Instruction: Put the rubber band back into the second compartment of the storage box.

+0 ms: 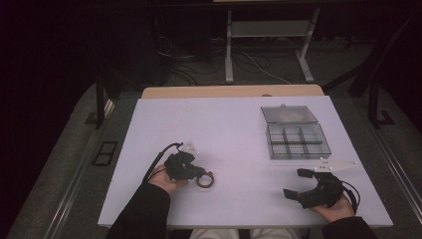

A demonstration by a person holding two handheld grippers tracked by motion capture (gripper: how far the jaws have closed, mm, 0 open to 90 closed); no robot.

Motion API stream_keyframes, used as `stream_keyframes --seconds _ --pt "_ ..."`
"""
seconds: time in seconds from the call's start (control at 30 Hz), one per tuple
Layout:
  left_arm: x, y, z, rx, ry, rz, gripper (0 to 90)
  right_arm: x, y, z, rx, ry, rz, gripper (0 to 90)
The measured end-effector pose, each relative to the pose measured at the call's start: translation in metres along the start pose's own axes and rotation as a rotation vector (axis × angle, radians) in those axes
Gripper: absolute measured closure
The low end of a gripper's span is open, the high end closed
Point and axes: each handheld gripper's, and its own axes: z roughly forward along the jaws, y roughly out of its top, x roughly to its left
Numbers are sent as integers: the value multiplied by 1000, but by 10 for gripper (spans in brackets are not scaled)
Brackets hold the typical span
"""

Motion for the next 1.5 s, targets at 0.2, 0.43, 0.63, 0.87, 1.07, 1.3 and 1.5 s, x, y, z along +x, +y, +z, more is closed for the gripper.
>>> stream_keyframes --seconds 0.2,0.43,0.63,0.87,1.07,1.3,1.5 --pt "0 9 -4 -11 3 11 852 0 0 0 -2 1 -3 1" --pt "-2 17 -5 -29 0 13 852 0 0 0 1 0 -4 0" --pt "-3 27 -4 -25 -2 40 852 0 0 0 -1 0 -8 1" --pt "-6 42 -6 -41 -5 68 852 0 0 0 -1 0 -7 1" --pt "-10 55 -6 -58 -10 79 852 0 0 0 0 -1 -7 1" --pt "-13 68 -4 -62 -16 108 852 1 0 -1 7 2 4 1" --pt "-17 78 -2 -59 -21 125 852 0 0 0 -2 0 -7 1"
